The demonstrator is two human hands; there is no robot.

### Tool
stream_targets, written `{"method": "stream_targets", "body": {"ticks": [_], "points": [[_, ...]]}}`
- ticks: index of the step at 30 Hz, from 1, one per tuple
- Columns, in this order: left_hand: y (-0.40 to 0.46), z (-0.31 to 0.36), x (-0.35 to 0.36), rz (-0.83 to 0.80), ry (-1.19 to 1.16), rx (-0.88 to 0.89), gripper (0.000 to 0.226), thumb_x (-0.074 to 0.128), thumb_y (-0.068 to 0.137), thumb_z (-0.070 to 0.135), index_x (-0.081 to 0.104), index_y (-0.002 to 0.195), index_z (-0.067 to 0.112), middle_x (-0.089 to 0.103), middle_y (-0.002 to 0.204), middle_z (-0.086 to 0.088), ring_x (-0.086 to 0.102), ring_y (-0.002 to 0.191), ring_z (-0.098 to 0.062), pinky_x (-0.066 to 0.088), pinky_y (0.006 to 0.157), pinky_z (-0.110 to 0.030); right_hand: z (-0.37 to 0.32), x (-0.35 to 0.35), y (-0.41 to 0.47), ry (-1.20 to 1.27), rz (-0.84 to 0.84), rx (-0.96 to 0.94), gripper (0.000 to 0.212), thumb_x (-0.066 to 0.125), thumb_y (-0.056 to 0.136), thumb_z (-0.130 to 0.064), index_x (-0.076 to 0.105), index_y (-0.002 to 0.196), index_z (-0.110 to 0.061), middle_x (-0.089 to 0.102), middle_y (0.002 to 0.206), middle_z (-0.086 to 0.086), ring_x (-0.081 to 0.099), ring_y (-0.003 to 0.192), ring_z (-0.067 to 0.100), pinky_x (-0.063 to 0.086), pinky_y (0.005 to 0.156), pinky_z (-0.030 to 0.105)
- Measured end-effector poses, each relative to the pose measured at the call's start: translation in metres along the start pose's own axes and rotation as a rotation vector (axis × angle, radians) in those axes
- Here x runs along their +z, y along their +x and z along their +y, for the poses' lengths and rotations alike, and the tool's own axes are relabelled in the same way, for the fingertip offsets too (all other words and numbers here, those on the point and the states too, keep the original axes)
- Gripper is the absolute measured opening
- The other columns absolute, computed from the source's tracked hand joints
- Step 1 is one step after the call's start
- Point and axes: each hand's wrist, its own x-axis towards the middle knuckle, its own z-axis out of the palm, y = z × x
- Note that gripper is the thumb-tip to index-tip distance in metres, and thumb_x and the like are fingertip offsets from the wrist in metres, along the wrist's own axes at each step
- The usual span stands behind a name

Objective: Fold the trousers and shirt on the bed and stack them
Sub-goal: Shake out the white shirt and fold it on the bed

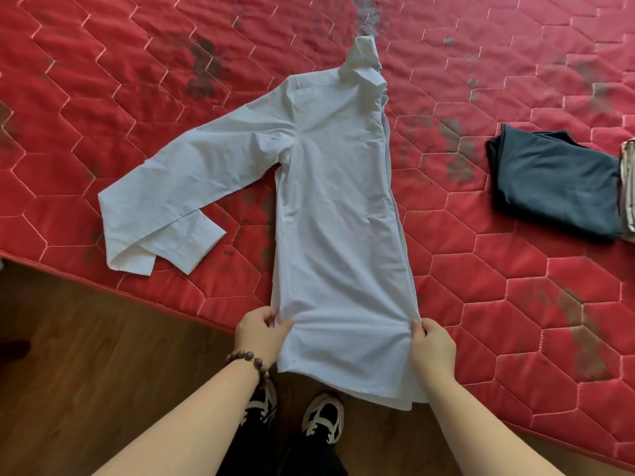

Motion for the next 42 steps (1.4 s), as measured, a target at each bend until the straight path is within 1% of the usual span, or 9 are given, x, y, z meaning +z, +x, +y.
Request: {"method": "stream_targets", "body": {"ticks": [6, 12, 16, 21, 25, 30, 36, 39, 42], "points": [[-0.006, -0.007, -0.002, -0.13, -0.119, -0.066, 0.028, 0.068, 0.086, 0.027, 0.061, 0.067, 0.006, 0.059, 0.063, -0.005, 0.05, 0.057, -0.015, 0.039, 0.051, -0.022, 0.019, -0.003, -0.009, -0.048, -0.174, 0.007, 0.017, 0.065, 0.087, -0.033, 0.055, 0.085, -0.019, 0.059, 0.081, -0.004, 0.054, 0.072, 0.01, 0.036, 0.054, 0.024], [-0.01, -0.014, -0.012, -0.289, -0.24, -0.203, 0.026, 0.066, 0.087, 0.028, 0.068, 0.085, 0.002, 0.073, 0.087, -0.009, 0.069, 0.083, -0.027, 0.057, 0.081, -0.042, 0.039, -0.016, -0.026, 0.018, -0.209, 0.058, 0.019, 0.058, 0.092, -0.032, 0.062, 0.097, -0.015, 0.065, 0.094, 0.003, 0.06, 0.085, 0.022, 0.051, 0.073, 0.037], [-0.017, -0.021, -0.007, -0.366, -0.241, -0.235, 0.006, 0.072, 0.083, 0.021, 0.072, 0.084, 0.016, 0.075, 0.09, -0.004, 0.071, 0.087, -0.022, 0.058, 0.082, -0.042, 0.053, -0.025, -0.044, 0.169, -0.364, 0.009, 0.077, 0.072, 0.083, -0.033, 0.027, 0.146, -0.036, 0.056, 0.111, -0.013, 0.059, 0.098, 0.008, 0.05, 0.08, 0.025], [-0.025, -0.019, -0.004, -0.352, -0.31, -0.27, 0.014, 0.072, 0.083, 0.022, 0.073, 0.087, 0.008, 0.075, 0.089, -0.01, 0.071, 0.082, -0.024, 0.058, 0.069, -0.032, 0.067, -0.024, -0.061, -0.105, -0.548, -0.312, 0.118, 0.081, 0.072, -0.018, -0.005, 0.143, -0.057, 0.034, 0.128, -0.015, 0.038, 0.114, 0.001, 0.031, 0.094, 0.016], [-0.028, -0.021, -0.002, -0.32, -0.287, -0.264, 0.016, 0.073, 0.082, 0.022, 0.073, 0.089, 0.008, 0.074, 0.091, -0.009, 0.071, 0.086, -0.025, 0.059, 0.078, -0.041, 0.074, -0.018, -0.071, -0.332, -0.435, -0.456, 0.092, 0.062, 0.087, -0.008, 0.003, 0.15, -0.042, 0.027, 0.143, -0.008, 0.048, 0.111, 0.012, 0.045, 0.089, 0.022], [-0.031, -0.022, -0.009, -0.274, -0.188, -0.235, 0.02, 0.069, 0.084, 0.021, 0.072, 0.088, 0.002, 0.072, 0.093, -0.016, 0.069, 0.087, -0.029, 0.057, 0.084, -0.046, 0.07, -0.023, -0.077, -0.301, -0.137, -0.411, 0.055, 0.045, 0.095, -0.011, 0.033, 0.147, -0.024, 0.05, 0.123, 0.001, 0.058, 0.094, 0.025, 0.051, 0.078, 0.043], [-0.045, -0.013, -0.008, -0.147, 0.008, -0.135, 0.029, 0.058, 0.084, 0.016, 0.052, 0.06, 0.002, 0.048, 0.057, -0.004, 0.039, 0.05, -0.014, 0.032, 0.045, -0.023, 0.077, -0.027, -0.085, -0.499, 0.024, -0.532, 0.055, 0.051, 0.085, 0.005, 0.048, 0.138, -0.008, 0.061, 0.121, 0.014, 0.059, 0.099, 0.035, 0.048, 0.08, 0.044], [-0.05, -0.012, -0.001, -0.112, 0.083, -0.153, 0.024, 0.056, 0.084, 0.012, 0.048, 0.062, 0.007, 0.048, 0.061, -0.004, 0.041, 0.054, -0.017, 0.031, 0.052, -0.024, 0.081, -0.023, -0.088, -0.679, -0.047, -0.435, 0.06, 0.045, 0.092, -0.003, 0.031, 0.148, -0.02, 0.035, 0.15, 0.014, 0.036, 0.135, 0.031, 0.033, 0.108, 0.043], [-0.056, -0.014, 0.0, -0.122, 0.121, -0.177, 0.017, 0.057, 0.086, 0.014, 0.056, 0.101, 0.006, 0.058, 0.093, -0.008, 0.054, 0.081, -0.023, 0.04, 0.071, -0.026, 0.085, -0.019, -0.087, -0.693, -0.185, -0.384, 0.058, 0.041, 0.095, -0.02, 0.023, 0.149, -0.03, 0.008, 0.161, 0.003, 0.003, 0.148, 0.021, 0.005, 0.12, 0.041]]}}
